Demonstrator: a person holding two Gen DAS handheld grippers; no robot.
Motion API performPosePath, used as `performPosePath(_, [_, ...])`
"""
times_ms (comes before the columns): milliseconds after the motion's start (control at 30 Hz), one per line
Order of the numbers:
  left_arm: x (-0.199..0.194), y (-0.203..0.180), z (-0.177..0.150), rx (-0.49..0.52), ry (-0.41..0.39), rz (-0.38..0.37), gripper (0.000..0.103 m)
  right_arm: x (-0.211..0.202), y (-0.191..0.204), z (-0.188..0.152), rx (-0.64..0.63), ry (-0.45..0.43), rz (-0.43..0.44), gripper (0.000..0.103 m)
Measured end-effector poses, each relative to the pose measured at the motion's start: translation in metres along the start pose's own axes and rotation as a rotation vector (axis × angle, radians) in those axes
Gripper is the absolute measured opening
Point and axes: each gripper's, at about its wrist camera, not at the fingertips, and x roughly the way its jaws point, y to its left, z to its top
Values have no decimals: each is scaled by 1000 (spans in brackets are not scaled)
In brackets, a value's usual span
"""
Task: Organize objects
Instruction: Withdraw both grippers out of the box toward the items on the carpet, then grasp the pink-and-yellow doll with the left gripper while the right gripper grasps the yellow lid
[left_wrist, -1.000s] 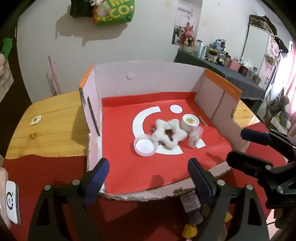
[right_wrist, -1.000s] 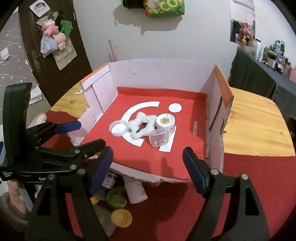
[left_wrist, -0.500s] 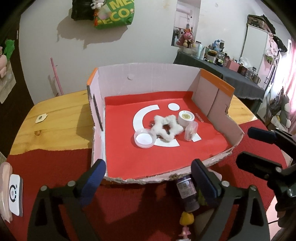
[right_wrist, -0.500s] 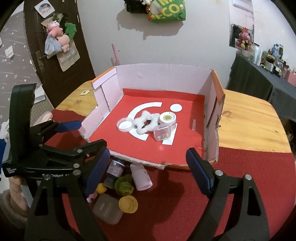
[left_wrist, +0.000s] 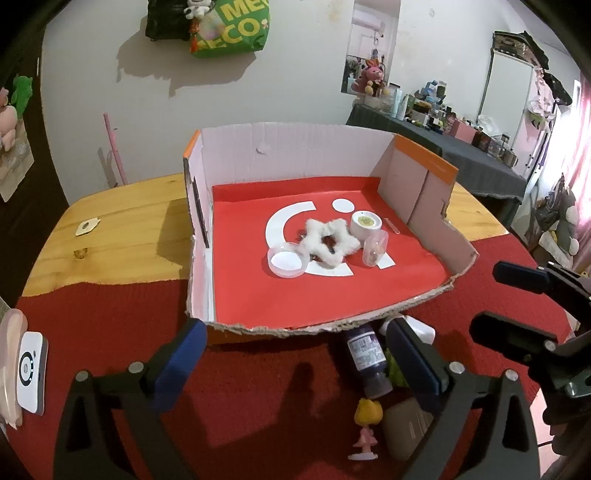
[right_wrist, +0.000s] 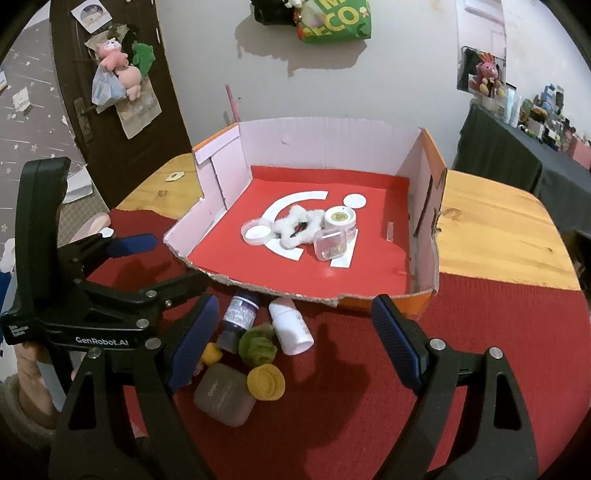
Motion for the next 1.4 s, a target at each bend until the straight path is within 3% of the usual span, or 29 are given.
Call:
performPosePath(1000, [-12,-2,-49,-11,67,-40,100,4,17,-56,13,85,25,85])
performPosePath(1400, [-8,-9,-63,24,90,-56,95,13,11,-59,23,90,-30,84])
